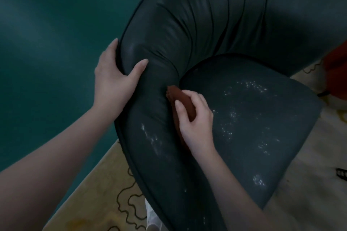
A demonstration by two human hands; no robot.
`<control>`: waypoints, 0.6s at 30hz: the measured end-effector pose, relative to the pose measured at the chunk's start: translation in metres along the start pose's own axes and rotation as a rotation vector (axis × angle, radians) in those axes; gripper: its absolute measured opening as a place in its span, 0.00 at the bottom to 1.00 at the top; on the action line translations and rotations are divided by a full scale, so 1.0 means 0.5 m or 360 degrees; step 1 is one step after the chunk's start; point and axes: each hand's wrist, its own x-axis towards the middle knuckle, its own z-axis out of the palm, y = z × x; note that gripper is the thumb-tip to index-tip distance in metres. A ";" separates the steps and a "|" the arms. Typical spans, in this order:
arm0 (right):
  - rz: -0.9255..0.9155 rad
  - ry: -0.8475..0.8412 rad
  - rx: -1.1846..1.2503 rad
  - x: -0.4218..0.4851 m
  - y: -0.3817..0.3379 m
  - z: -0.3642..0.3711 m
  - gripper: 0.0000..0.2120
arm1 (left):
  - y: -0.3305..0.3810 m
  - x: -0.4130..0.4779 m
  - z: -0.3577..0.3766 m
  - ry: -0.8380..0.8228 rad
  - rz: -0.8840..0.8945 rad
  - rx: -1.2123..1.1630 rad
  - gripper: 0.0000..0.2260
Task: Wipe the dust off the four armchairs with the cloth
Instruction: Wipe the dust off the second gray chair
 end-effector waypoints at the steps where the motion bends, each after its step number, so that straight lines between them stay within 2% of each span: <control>1: -0.0088 -0.0024 -0.0029 -0.012 -0.007 -0.001 0.11 | -0.001 0.000 0.000 -0.0002 0.0004 -0.0010 0.35; 5: -0.0346 -0.0194 -0.0110 -0.054 -0.023 -0.019 0.09 | -0.005 -0.006 -0.004 -0.0044 -0.0009 -0.0054 0.34; 9: -0.0380 -0.0235 -0.0158 -0.017 -0.048 -0.018 0.09 | -0.022 -0.029 -0.013 -0.0106 -0.0018 -0.0185 0.30; 13: -0.0419 -0.0237 -0.0182 0.023 -0.076 0.022 0.11 | -0.060 -0.084 -0.023 -0.0050 -0.0032 -0.0302 0.25; 18: -0.0602 -0.0594 -0.0244 -0.053 -0.071 -0.013 0.10 | -0.099 -0.144 -0.032 -0.0051 -0.0032 -0.0476 0.22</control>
